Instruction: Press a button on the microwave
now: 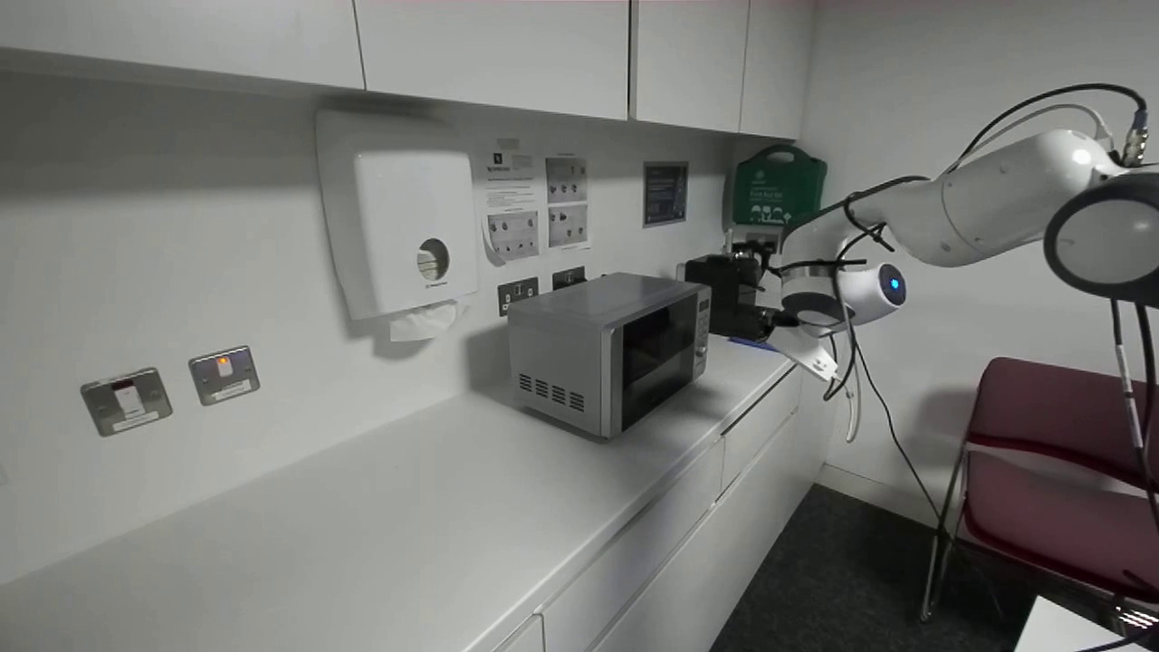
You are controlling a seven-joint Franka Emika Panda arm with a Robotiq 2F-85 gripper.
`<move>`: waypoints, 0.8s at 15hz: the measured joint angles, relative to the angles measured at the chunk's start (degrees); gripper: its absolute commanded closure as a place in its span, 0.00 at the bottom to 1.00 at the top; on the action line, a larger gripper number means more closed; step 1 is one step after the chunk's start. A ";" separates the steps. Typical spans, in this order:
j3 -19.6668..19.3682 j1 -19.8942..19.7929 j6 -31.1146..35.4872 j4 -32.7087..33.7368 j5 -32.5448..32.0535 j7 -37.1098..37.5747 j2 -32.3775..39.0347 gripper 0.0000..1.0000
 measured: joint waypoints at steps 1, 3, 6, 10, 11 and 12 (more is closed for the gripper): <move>3.98 -2.61 0.31 -3.40 -3.88 2.62 -1.79 1.00; 9.27 -6.24 -0.24 -10.34 -10.47 8.01 -4.22 1.00; 9.36 -7.30 -4.82 -20.81 -23.84 19.73 -6.23 1.00; 4.83 -8.01 -13.01 -32.18 -43.26 35.50 -8.45 1.00; 3.52 -8.27 -14.90 -33.69 -48.06 39.22 -8.69 1.00; 2.39 -8.71 -16.59 -34.70 -52.95 43.10 -8.81 1.00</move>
